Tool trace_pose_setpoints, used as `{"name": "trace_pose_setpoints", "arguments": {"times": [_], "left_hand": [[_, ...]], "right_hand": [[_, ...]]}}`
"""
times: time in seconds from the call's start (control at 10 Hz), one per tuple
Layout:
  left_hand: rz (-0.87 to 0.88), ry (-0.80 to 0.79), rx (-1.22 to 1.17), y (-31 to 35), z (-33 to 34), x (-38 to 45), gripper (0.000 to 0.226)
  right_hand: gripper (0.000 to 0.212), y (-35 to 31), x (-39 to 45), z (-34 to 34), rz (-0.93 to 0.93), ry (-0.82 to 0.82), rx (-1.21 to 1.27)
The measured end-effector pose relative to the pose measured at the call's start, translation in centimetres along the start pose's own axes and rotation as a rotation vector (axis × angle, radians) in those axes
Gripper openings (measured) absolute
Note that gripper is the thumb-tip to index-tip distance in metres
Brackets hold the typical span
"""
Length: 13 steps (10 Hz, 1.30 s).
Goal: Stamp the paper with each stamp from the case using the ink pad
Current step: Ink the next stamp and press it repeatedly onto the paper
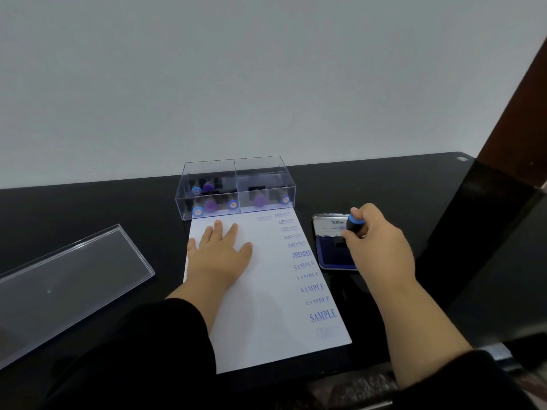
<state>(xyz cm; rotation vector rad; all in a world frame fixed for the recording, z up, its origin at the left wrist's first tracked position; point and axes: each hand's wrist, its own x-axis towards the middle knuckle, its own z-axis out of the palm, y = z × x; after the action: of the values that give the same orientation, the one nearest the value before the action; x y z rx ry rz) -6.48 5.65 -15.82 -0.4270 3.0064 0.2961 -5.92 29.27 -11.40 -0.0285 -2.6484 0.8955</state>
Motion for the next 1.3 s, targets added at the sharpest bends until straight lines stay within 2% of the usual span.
{"name": "trace_pose_setpoints", "arguments": {"times": [0.2, 0.8, 1.3], "left_hand": [[0.0, 0.008, -0.008, 0.03, 0.05, 0.03, 0.06], [0.002, 0.002, -0.011, 0.06, 0.1, -0.04, 0.059], [0.004, 0.001, -0.001, 0.02, 0.07, -0.13, 0.058]], "right_hand": [[0.022, -0.23, -0.62, 0.73, 0.045, -0.097, -0.088], [0.016, -0.55, -0.79, 1.22, 0.043, -0.082, -0.174], [0.019, -0.11, -0.21, 0.87, 0.046, -0.077, -0.088]]}}
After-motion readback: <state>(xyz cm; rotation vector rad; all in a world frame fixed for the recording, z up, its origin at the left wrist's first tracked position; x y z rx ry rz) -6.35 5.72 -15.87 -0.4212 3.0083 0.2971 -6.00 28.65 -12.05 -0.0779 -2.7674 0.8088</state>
